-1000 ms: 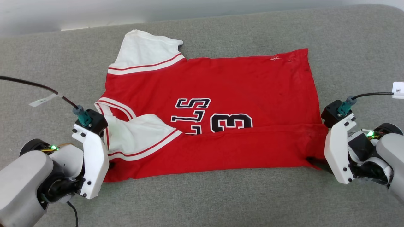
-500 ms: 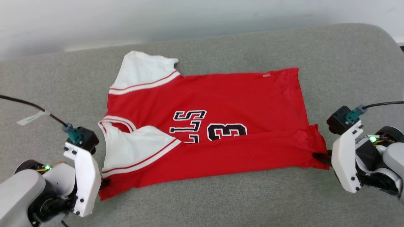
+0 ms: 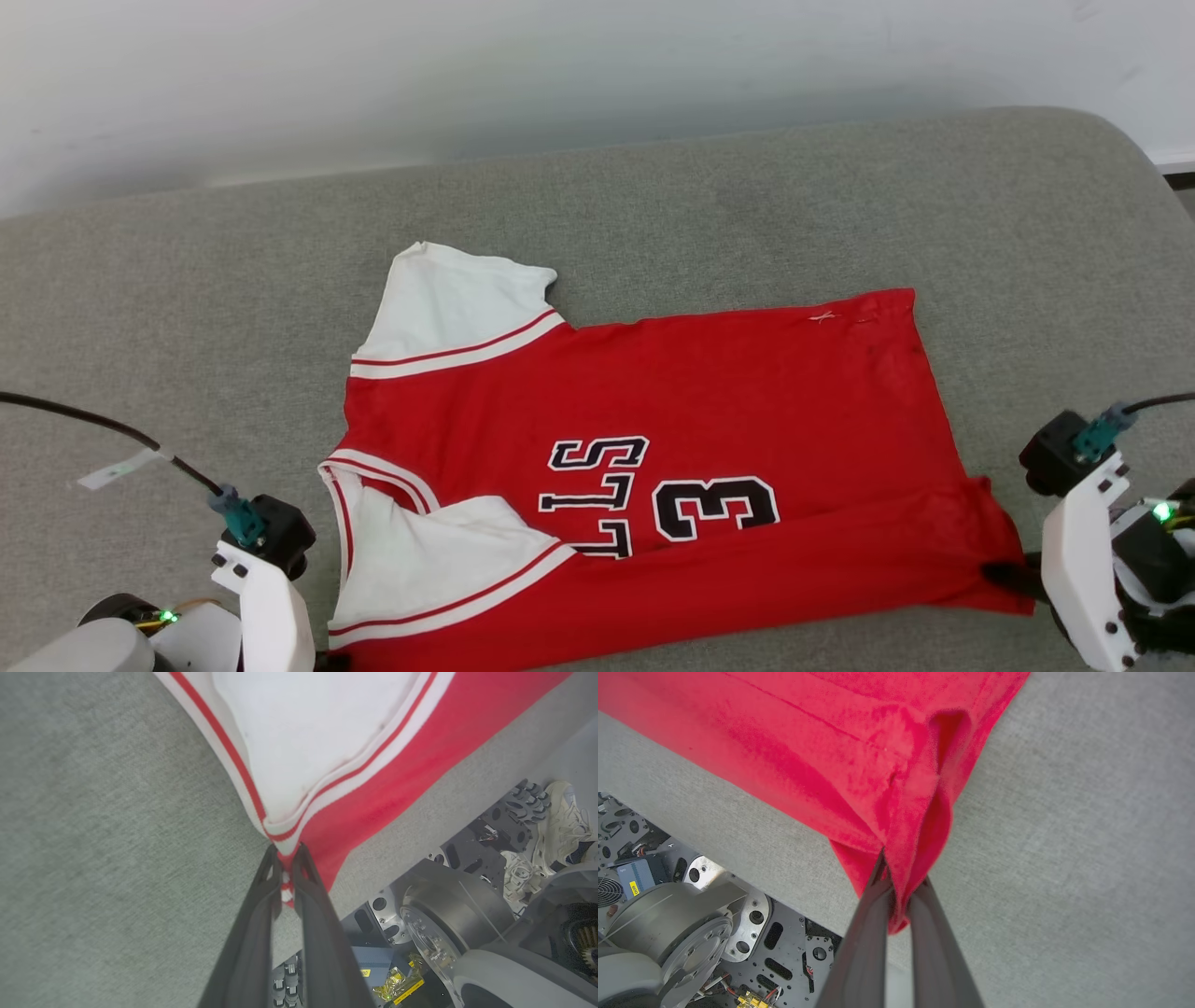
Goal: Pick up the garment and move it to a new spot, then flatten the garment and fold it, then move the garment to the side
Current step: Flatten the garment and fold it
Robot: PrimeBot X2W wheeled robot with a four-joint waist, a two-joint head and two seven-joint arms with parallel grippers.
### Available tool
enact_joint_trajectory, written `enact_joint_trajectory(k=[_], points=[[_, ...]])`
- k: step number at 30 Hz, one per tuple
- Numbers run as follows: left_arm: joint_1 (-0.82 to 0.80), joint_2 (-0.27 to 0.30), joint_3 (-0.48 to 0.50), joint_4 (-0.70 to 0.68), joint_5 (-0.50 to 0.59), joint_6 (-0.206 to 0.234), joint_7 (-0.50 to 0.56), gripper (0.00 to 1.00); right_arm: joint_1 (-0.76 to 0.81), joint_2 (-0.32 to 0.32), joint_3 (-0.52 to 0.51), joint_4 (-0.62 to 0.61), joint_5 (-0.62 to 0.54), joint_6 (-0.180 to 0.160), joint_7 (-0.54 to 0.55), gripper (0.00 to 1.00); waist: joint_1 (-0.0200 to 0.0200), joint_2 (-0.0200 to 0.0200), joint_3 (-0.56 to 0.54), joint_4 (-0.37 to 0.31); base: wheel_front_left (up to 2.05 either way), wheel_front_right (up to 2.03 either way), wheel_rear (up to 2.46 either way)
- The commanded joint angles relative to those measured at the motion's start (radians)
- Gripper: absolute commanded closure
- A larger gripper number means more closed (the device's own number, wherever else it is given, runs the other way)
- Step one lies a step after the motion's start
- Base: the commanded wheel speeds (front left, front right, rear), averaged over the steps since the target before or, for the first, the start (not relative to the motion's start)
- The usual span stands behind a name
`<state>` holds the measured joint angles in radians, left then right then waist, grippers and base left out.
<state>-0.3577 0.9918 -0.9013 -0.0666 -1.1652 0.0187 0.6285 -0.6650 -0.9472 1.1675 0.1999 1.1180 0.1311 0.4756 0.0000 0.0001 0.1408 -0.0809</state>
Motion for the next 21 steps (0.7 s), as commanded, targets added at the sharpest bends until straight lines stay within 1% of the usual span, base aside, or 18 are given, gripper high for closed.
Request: enact_joint_trajectory(k=[1,4,5,6,7,8,11,13,16,18,19,21], points=[[0.015,-0.007,-0.007,0.011,0.006,0.008,-0.007,1.00,0.023,0.012,0.003,0.021,0.005,-0.001,0.005,1.00,0.0000,-0.0001,0.008,0.000,0.00,0.00,0.00],[0.018,-0.022,-0.015,0.033,0.019,0.005,-0.015,1.00,0.047,0.049,0.008,0.064,0.003,-0.001,0.005,1.00,0.0000,-0.0001,0.015,0.002,0.00,0.00,0.00],[0.013,-0.027,-0.015,0.040,0.025,0.005,-0.021,0.84,0.054,0.061,0.003,0.085,0.006,-0.001,-0.002,0.97,0.0000,-0.0001,0.015,0.004,0.00,0.00,0.00],[0.002,-0.030,-0.015,0.048,0.041,0.002,-0.030,0.00,0.058,0.074,-0.002,0.098,0.007,-0.001,-0.013,0.67,0.0000,-0.0001,0.015,0.005,0.00,0.00,0.00],[-0.007,-0.033,-0.010,0.054,0.043,0.002,-0.037,0.00,0.059,0.085,-0.008,0.106,0.000,-0.001,-0.028,0.11,0.0000,-0.0001,0.014,0.007,0.00,0.00,0.00],[-0.014,-0.033,-0.006,0.056,0.045,-0.002,-0.043,0.00,0.060,0.091,-0.013,0.112,-0.007,-0.001,-0.042,0.00,0.0000,-0.0001,0.011,0.008,0.00,0.00,0.00],[-0.037,-0.019,0.020,0.052,0.042,-0.004,-0.057,0.00,0.048,0.089,-0.035,0.107,-0.031,-0.001,-0.093,0.00,0.0000,-0.0001,-0.001,0.009,0.00,0.00,0.00],[-0.054,-0.007,0.048,0.047,0.036,0.004,-0.079,0.00,0.032,0.081,-0.062,0.094,-0.061,-0.001,-0.145,0.00,0.0000,-0.0001,-0.007,0.006,0.00,0.00,0.00],[-0.096,0.005,0.096,0.051,0.071,0.013,-0.147,0.00,0.024,0.092,-0.124,0.089,-0.128,-0.001,-0.268,0.00,0.0000,-0.0001,-0.008,-0.002,0.00,0.00,0.00],[-0.127,0.006,0.119,0.065,0.112,0.018,-0.197,0.00,0.019,0.113,-0.193,0.102,-0.171,-0.001,-0.367,0.00,0.0000,-0.0001,-0.004,-0.009,0.00,0.00,0.00],[-0.172,-0.012,0.144,0.095,0.150,0.025,-0.249,0.00,0.033,0.164,-0.289,0.117,-0.252,-0.001,-0.496,0.00,0.0000,-0.0001,0.006,-0.022,0.00,0.00,0.00],[-0.206,-0.020,0.150,0.111,0.176,0.027,-0.261,0.00,0.052,0.201,-0.363,0.123,-0.305,-0.001,-0.570,0.00,0.0000,-0.0001,0.017,-0.030,0.00,0.00,0.00]])
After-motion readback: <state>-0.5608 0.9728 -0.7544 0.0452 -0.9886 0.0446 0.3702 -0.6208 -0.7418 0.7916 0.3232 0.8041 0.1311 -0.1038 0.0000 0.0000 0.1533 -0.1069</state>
